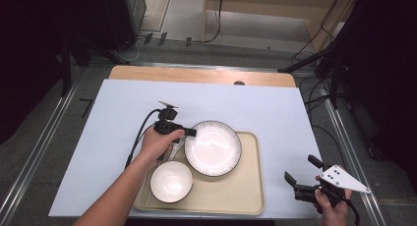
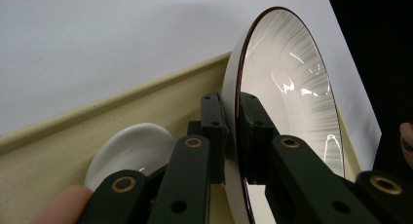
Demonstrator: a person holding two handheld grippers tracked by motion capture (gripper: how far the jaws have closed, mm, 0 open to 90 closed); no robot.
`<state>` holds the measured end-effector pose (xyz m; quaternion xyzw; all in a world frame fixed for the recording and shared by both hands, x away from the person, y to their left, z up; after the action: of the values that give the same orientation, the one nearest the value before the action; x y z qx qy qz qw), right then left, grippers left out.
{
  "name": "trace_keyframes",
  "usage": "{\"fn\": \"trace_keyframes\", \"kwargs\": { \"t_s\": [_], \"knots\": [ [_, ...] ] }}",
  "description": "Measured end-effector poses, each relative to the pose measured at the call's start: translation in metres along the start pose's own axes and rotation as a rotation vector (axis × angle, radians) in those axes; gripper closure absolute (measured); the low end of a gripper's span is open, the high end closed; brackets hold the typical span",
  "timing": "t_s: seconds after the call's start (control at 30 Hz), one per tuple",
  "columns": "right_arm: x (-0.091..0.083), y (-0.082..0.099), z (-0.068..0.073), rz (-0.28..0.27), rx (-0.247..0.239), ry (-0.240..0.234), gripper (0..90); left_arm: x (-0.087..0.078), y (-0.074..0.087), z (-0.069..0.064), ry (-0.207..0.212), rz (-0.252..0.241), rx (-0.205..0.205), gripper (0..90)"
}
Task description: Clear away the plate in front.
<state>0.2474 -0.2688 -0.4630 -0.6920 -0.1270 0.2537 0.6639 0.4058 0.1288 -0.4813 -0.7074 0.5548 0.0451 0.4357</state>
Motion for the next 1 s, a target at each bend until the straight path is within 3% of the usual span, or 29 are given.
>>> {"fn": "trace_keyframes", "kwargs": {
  "t_s": [0.17, 0.3, 0.37, 0.47, 0.6, 0.83, 0.9, 1.0],
  "knots": [
    [0.0, 0.0, 0.0, -0.002, 0.0, 0.0, 2.8, 0.003, 0.0, -0.001, -0.001, 0.009, 0.018, 81.7],
    [-0.001, 0.0, -0.001, 0.0, 0.002, -0.001, 2.8, 0.005, 0.002, -0.001, -0.008, 0.016, 0.068, 69.8],
    [-0.001, 0.0, -0.001, -0.002, 0.003, 0.002, 2.8, 0.003, 0.001, -0.002, -0.01, 0.001, 0.1, 62.4],
    [-0.001, 0.0, -0.001, -0.003, 0.004, 0.003, 2.8, -0.005, -0.007, -0.008, 0.012, -0.059, 0.089, 50.0],
    [-0.001, 0.0, -0.001, -0.002, 0.003, 0.0, 2.8, -0.014, -0.012, -0.011, 0.031, -0.102, 0.102, 42.5],
    [-0.001, -0.001, 0.0, -0.002, 0.001, 0.001, 2.8, -0.021, -0.013, -0.016, 0.017, -0.127, 0.151, 43.1],
    [-0.001, -0.001, 0.0, -0.001, -0.001, 0.0, 2.8, -0.022, -0.011, -0.016, 0.013, -0.114, 0.155, 47.5],
    [-0.001, 0.0, 0.001, 0.0, 0.001, -0.001, 2.8, -0.02, -0.008, -0.016, -0.035, -0.09, 0.187, 56.0]
  ]
}}
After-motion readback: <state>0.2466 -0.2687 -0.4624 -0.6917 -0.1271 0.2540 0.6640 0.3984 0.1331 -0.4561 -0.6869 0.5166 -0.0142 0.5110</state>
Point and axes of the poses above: each handheld gripper's, and its own axes: x roughly forward along the jaws, y roughly out of its underside, z roughly to its left, the point moved 5 cm from there along x, roughly forward along the jaws, and after that the axes turned 13 degrees about -z, right-handed, at the moved point
